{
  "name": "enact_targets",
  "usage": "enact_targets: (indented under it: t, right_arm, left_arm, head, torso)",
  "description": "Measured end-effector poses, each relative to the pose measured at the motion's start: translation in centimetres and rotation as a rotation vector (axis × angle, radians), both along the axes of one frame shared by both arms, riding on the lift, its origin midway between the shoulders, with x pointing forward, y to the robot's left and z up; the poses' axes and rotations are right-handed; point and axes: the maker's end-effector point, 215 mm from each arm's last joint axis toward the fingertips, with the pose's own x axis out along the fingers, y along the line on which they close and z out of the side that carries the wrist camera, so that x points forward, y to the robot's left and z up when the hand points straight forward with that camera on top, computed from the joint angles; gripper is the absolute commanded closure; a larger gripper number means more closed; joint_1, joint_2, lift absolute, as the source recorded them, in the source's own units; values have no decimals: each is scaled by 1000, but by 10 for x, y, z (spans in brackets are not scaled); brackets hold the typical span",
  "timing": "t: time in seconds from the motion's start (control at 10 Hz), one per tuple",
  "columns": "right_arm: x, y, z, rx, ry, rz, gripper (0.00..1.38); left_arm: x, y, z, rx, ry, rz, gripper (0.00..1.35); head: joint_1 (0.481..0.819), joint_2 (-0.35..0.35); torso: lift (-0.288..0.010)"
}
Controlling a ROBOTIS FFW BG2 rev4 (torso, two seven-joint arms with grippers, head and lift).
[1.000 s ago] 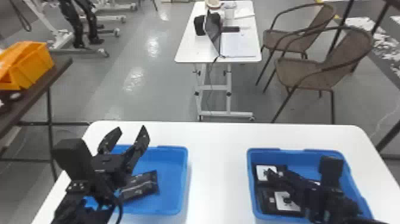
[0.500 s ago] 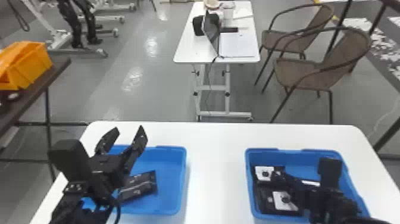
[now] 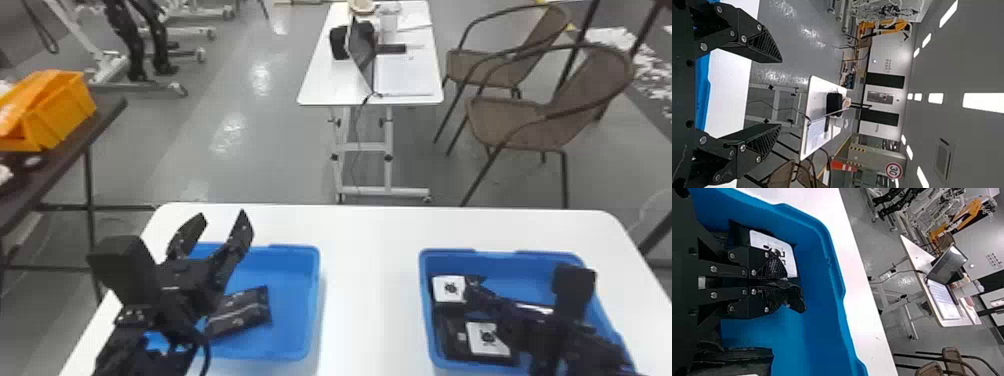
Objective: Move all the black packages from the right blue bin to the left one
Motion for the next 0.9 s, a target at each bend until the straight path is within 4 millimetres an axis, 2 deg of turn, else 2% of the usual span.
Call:
enact_targets:
  t: [0.3,0.5,0.6,0.7,0.8,0.9]
  right_arm:
    - [-19,-6,43,37,-17,-11,1084]
    - [-34,-30,88,48,-43,-39,1084]
    - [-31,-33,116,78,-84,-43,1084]
    - [-19,-27,143,121,-129,-28,1084]
    - [-4,-5,166,193,-176,18,1084]
    - [10,26,184,272,-214,83,1084]
  left_arm:
    - [1,0,3,-5,-9,5,484]
    - [1,2,7,-18,-23,18,483]
    - [0,5,7,-28,-27,29,478]
    - [0,7,9,-45,-33,42,476]
    - [1,9,11,-70,-42,55,476]
    - [3,6,14,-101,-50,53,472]
  head:
    - [695,114]
    - [695,88]
    - [695,85]
    - [695,89]
    - [695,109]
    - [695,144]
  torso:
    - [-40]
    - [-40]
    - [-40]
    - [-40]
    - [-40]
    - [-40]
